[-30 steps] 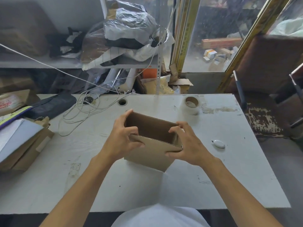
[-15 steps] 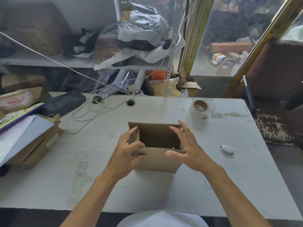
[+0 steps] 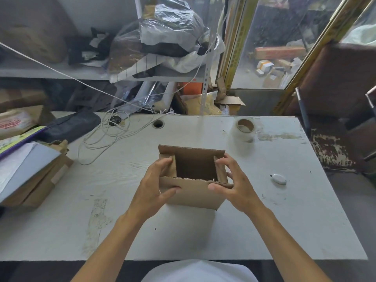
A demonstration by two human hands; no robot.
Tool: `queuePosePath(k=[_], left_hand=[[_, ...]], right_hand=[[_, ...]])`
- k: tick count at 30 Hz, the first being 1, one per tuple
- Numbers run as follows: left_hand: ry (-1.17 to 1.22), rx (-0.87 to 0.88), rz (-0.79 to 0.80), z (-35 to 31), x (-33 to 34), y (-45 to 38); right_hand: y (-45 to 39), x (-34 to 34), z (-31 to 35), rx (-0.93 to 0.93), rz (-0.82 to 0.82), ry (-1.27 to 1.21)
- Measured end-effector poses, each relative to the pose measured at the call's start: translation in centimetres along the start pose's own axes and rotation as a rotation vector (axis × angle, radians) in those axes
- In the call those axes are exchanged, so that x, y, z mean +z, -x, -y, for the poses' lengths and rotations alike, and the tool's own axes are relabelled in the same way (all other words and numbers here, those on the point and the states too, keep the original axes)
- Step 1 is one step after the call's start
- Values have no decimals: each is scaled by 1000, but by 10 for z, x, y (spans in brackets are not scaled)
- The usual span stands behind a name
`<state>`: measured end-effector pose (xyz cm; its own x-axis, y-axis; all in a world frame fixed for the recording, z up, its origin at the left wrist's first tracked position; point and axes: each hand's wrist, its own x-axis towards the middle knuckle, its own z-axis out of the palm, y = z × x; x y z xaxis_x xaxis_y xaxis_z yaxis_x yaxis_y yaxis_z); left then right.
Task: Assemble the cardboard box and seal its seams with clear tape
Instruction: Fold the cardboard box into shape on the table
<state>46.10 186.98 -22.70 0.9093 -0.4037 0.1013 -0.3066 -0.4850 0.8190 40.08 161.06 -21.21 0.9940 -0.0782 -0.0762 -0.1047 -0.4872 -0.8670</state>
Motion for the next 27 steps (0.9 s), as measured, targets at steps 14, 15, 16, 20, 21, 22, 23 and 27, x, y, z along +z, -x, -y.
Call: queuePosePath(k=[14,15,16,20,21,22,23,27], left_hand=[[118,-144,10,-2,-8,-8],[108,-139,19,1,-9,-9],[100,-129,28,4,-9,-10],[8,-48,-20,8,-4,-9],[0,-51,-53,10,-2,-8],[21,-70,-84,11,0,-7],[44,-89,-100,13,2,-6],[103,-79,-65,13,9,-2]], right_hand=[[-5,11,-8,-7,-150,-141],[-7,10,-10,-27,-145,-105],[-8,10,-11,-53,-138,-57],[-12,11,-12,-158,-150,42],[-13,12,-13,-147,-147,36],[-13,13,-13,-126,-138,27],[-13,13,-13,-104,-126,15],[-16,17,-13,-82,-115,-12]])
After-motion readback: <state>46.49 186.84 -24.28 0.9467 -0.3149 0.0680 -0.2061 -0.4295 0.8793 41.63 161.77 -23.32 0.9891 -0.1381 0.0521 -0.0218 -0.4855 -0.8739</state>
